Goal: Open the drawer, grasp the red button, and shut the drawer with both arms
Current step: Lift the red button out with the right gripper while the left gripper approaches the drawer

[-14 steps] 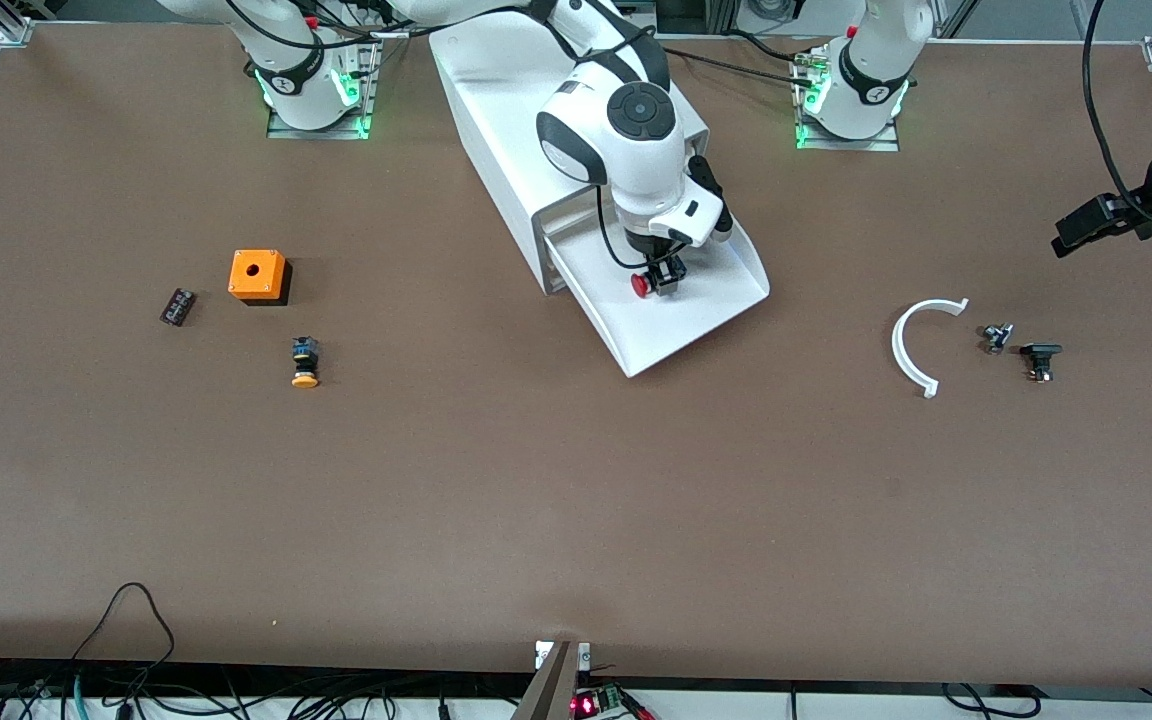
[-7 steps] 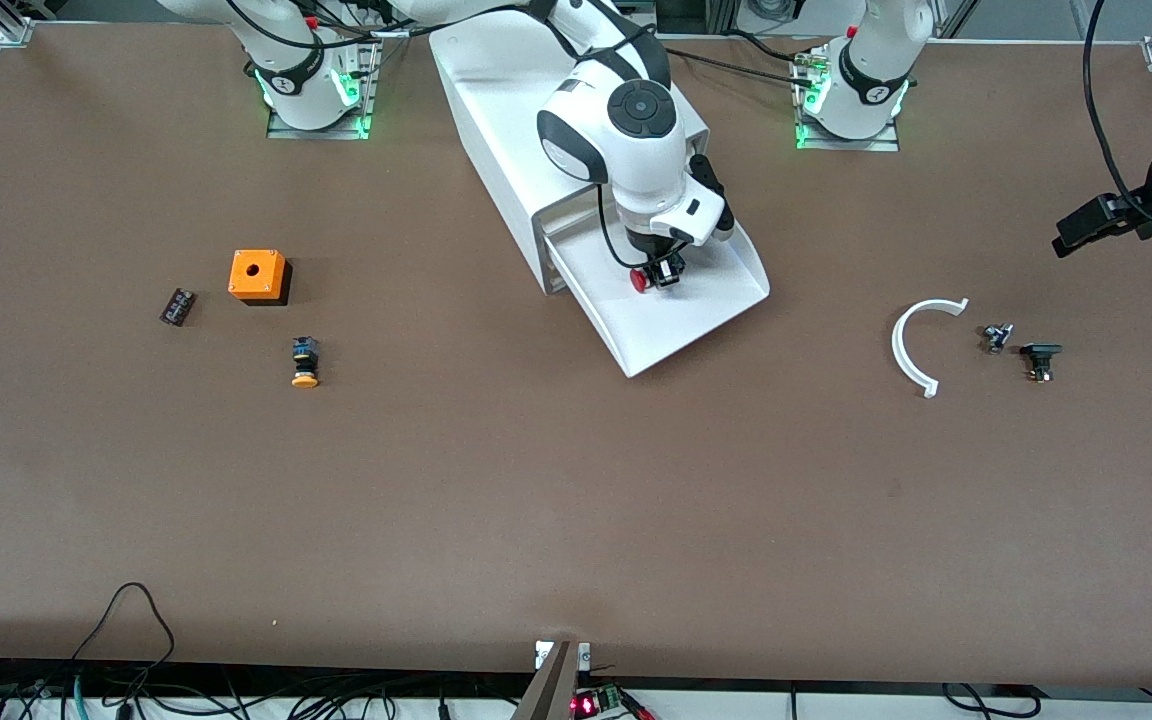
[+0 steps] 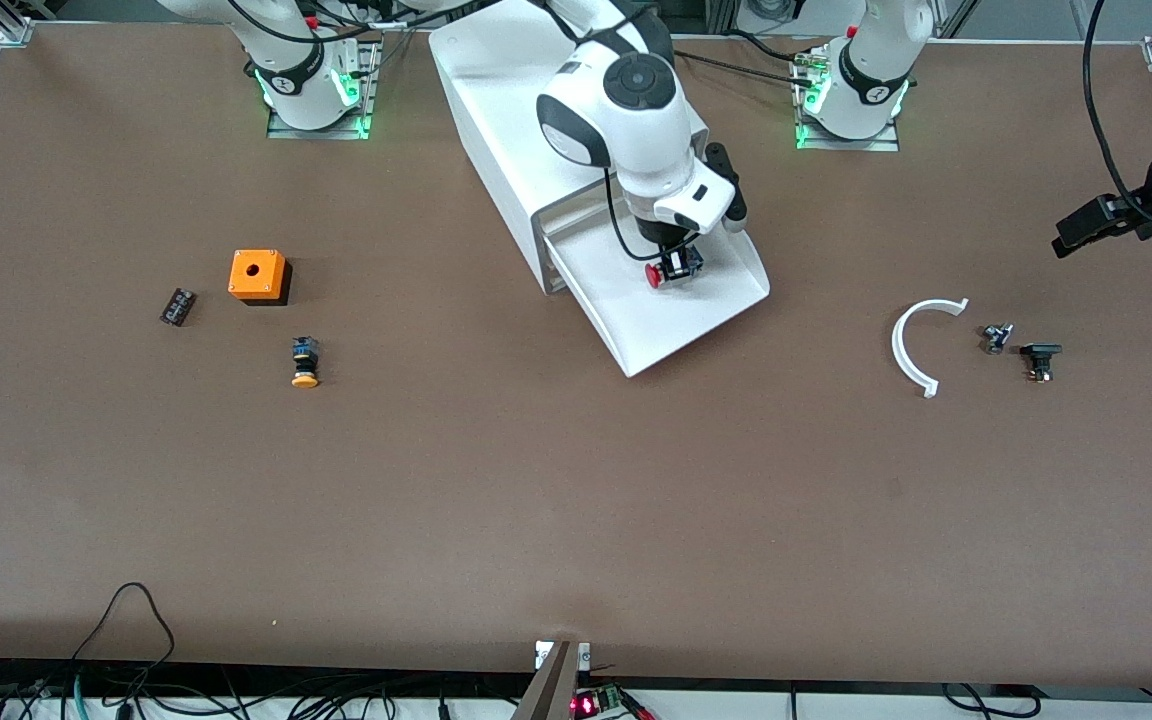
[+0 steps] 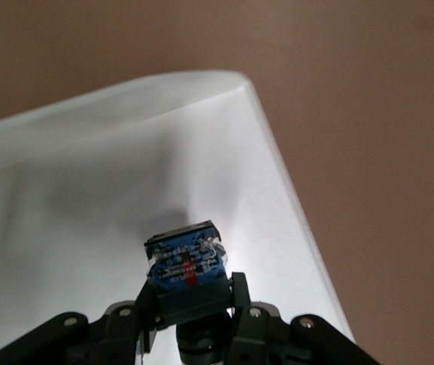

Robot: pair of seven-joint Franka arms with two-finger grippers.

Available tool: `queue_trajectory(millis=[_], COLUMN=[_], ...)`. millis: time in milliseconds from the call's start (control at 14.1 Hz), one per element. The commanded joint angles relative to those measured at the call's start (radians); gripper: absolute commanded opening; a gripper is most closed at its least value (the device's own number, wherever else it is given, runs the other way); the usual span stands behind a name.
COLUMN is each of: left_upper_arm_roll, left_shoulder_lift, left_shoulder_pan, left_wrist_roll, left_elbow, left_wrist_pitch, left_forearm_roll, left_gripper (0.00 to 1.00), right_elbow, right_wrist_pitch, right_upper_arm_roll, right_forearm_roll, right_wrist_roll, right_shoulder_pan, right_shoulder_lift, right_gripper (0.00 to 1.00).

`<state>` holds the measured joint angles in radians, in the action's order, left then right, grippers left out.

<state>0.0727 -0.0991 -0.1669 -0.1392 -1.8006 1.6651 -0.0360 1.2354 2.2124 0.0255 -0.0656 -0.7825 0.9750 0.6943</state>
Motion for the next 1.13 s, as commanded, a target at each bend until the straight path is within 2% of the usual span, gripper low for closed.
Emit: queue_trajectory(millis=[0, 283, 496, 637, 850, 1062], left_upper_arm_roll=[-0.01, -0.002, 0.012, 0.028, 0.134, 0.182], left_shoulder_lift=[0.004, 0.004, 0.039, 0.073, 0.168, 0.246], left_shoulder_pan=[0.01, 0.012, 0.023, 0.046, 0.056, 0.102], left_wrist_roll=[-0.01, -0.01, -0.014, -0.077, -0.274, -0.46], left_elbow=[0.012, 0.01, -0.02, -0.054, -0.074, -0.17], left_wrist_pitch=[-0.008, -0.004, 0.085, 0.18, 0.296, 0.535], left_forearm_roll=[-0.018, -0.015, 0.014, 0.045, 0.05, 0.05], left_gripper=[1.0, 1.0, 1.0, 1.0, 1.0, 1.0], right_elbow=[0.012, 0.024, 0.058, 0.076, 0.119, 0.144], right_wrist_pitch=[-0.013, 0.047, 0.062, 0.053, 0.009, -0.061], right_upper_arm_roll=[0.001, -0.001, 0.002, 0.028, 0.062, 0.091], right_forearm_roll=[0.009, 0.015, 0.017, 0.017, 0.012, 0.024], right_wrist_roll=[0.119, 0.402, 0.56, 0.699, 0.811, 0.963], right_shoulder_pan=[-0.039, -0.122, -0.179, -0.197, -0.243, -0.278], right_shoulder_lift=[-0.082, -0.079, -0.078, -0.093, -0.117, -0.121], right_gripper=[0.25, 0.25, 0.25, 0.25, 0.26, 0.26])
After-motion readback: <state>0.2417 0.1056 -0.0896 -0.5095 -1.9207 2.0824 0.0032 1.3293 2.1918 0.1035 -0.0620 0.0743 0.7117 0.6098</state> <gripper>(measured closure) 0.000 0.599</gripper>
